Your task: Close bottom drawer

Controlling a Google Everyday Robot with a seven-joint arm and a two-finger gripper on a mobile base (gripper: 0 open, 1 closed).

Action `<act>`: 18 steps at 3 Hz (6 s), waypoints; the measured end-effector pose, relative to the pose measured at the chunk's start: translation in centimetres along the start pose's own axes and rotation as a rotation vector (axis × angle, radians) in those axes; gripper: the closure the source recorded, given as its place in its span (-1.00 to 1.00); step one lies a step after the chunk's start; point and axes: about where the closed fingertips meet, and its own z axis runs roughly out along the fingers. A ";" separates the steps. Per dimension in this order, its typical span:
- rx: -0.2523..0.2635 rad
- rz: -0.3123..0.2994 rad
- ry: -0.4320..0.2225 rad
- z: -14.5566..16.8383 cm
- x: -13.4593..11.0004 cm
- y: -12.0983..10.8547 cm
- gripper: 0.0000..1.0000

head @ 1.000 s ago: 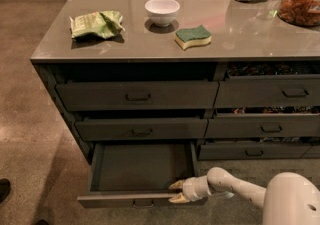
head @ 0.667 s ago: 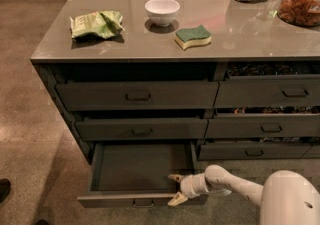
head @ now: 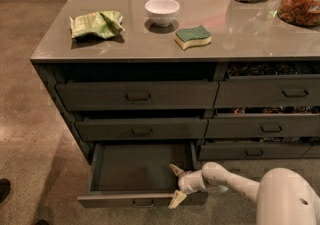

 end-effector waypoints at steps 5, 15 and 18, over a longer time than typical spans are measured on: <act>0.070 0.035 0.040 -0.1 0.6 -3.9 0.84; 0.232 0.030 0.075 -0.1 -0.7 -13.4 0.77; 0.319 0.008 0.029 -5.0 -2.4 -11.8 0.89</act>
Offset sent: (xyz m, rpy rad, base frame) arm 0.0433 -0.0113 -0.0100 -0.0413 -0.0041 -0.0848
